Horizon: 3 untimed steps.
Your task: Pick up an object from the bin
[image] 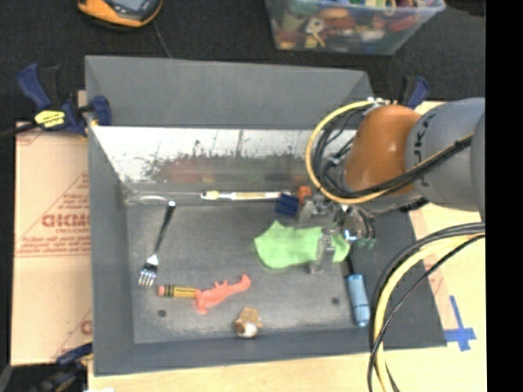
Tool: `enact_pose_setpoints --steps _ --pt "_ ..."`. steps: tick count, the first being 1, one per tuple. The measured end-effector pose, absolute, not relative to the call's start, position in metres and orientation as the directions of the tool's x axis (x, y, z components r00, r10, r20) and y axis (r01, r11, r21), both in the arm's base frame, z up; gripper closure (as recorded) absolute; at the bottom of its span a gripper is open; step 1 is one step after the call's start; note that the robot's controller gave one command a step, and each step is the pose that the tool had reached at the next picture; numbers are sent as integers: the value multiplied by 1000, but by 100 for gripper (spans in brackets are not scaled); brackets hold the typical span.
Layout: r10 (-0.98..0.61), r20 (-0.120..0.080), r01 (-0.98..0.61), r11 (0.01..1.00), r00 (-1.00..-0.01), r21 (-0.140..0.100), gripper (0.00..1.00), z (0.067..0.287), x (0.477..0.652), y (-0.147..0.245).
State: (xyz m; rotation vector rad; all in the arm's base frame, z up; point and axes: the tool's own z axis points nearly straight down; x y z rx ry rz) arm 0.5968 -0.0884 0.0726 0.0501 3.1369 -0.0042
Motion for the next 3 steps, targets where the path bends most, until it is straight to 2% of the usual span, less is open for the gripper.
enact_pose_setpoints --steps 1,2,3 --pt "231 -21 231 973 -973 3 0 71 584 -82" --pt "36 -10 36 999 -999 -4 100 75 598 -89" --pt "36 -10 36 999 -999 -4 100 75 598 -89"
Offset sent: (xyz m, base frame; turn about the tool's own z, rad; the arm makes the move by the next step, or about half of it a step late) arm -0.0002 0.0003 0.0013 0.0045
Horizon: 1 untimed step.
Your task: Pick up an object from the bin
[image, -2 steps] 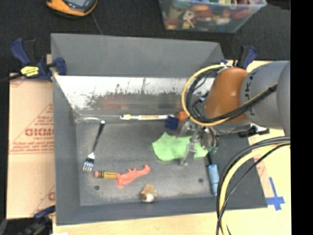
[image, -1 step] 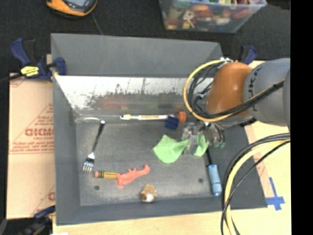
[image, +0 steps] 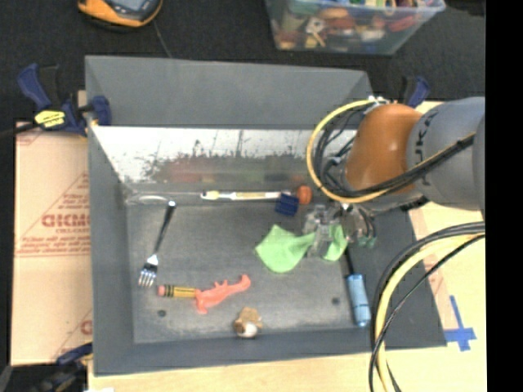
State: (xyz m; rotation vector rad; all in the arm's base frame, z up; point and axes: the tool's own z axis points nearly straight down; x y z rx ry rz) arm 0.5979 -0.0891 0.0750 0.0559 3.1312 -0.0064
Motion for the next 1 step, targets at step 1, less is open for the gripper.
enact_pose_setpoints --steps 1 --pt "35 -13 35 999 -999 -5 100 78 598 -90"
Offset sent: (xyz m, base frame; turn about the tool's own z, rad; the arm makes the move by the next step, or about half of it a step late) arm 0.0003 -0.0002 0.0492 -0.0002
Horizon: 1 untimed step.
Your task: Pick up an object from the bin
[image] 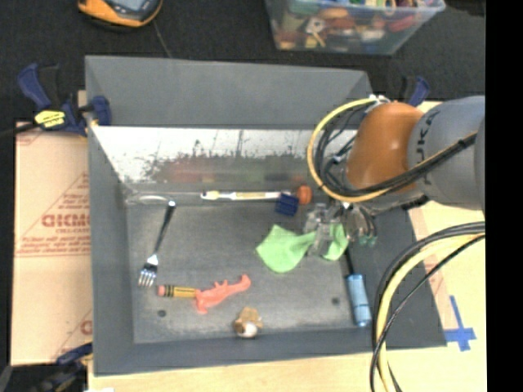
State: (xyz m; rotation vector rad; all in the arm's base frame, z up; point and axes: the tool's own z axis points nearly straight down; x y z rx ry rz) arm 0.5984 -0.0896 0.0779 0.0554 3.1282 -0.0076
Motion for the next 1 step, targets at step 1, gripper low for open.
enact_pose_setpoints --steps 1 --pt "35 -8 35 999 -999 -4 100 99 597 -90"
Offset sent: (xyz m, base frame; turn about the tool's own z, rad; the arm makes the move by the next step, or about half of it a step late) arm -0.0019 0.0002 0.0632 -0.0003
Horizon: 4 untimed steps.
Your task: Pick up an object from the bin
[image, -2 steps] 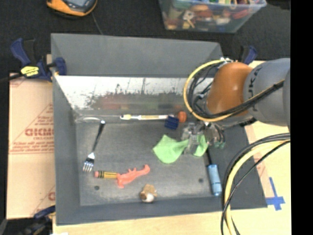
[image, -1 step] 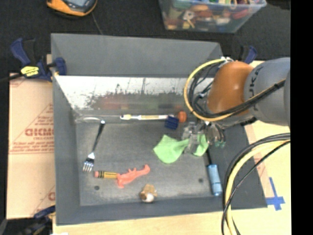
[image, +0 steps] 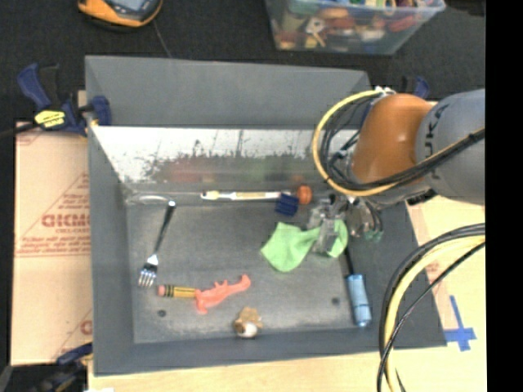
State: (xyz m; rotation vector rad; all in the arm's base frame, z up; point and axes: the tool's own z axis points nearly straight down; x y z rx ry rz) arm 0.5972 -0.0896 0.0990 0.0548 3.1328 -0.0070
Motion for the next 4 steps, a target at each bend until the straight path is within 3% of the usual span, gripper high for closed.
enact_pose_setpoints --steps 4 --pt "34 -23 34 999 -999 -7 100 170 601 -91"
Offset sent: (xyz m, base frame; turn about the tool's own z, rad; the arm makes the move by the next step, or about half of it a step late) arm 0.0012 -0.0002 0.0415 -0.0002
